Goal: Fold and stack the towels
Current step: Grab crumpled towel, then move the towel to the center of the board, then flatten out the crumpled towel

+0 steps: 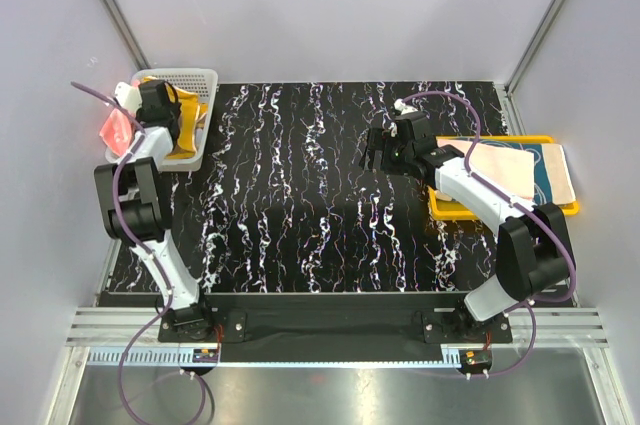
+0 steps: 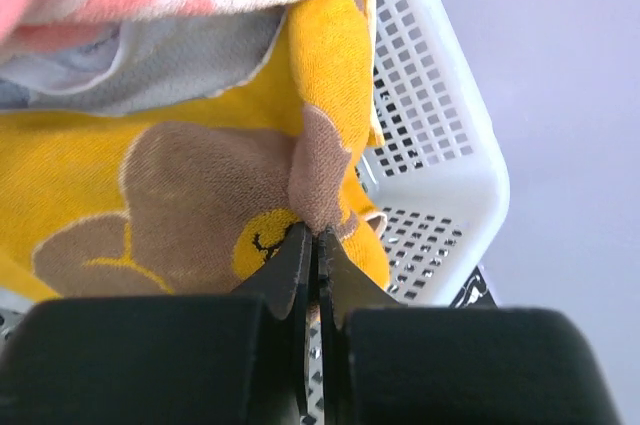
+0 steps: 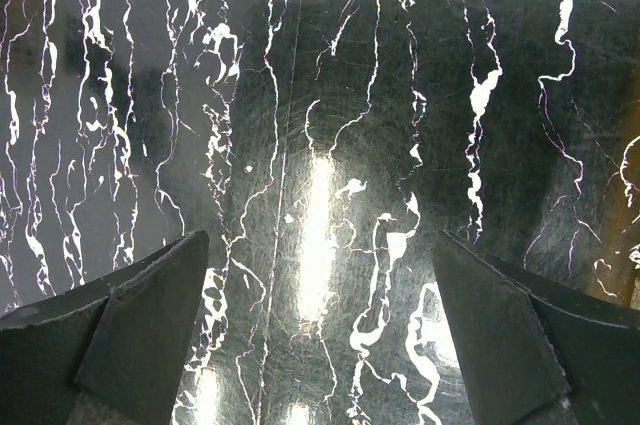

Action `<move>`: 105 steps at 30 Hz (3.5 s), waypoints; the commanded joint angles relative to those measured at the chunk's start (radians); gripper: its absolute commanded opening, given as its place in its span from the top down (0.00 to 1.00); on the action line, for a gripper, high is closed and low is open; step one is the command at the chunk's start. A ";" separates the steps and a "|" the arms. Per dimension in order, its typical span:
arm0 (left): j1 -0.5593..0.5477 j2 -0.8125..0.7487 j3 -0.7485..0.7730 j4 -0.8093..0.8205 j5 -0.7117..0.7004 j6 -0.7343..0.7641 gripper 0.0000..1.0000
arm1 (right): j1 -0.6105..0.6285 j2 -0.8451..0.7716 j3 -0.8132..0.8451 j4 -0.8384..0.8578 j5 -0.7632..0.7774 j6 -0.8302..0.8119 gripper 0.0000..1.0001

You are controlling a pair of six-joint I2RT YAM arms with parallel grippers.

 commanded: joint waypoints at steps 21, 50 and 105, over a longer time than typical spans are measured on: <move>-0.341 -0.567 -0.309 0.152 -0.037 0.169 1.00 | 0.010 -0.026 0.043 0.046 0.011 -0.035 0.00; -1.205 -0.846 -0.789 -0.302 0.038 -0.070 0.67 | 0.013 0.106 0.146 -0.014 -0.010 -0.022 0.00; -0.383 -0.072 -0.291 -0.291 0.115 0.118 0.59 | 0.212 0.893 0.919 -0.276 0.206 -0.087 0.64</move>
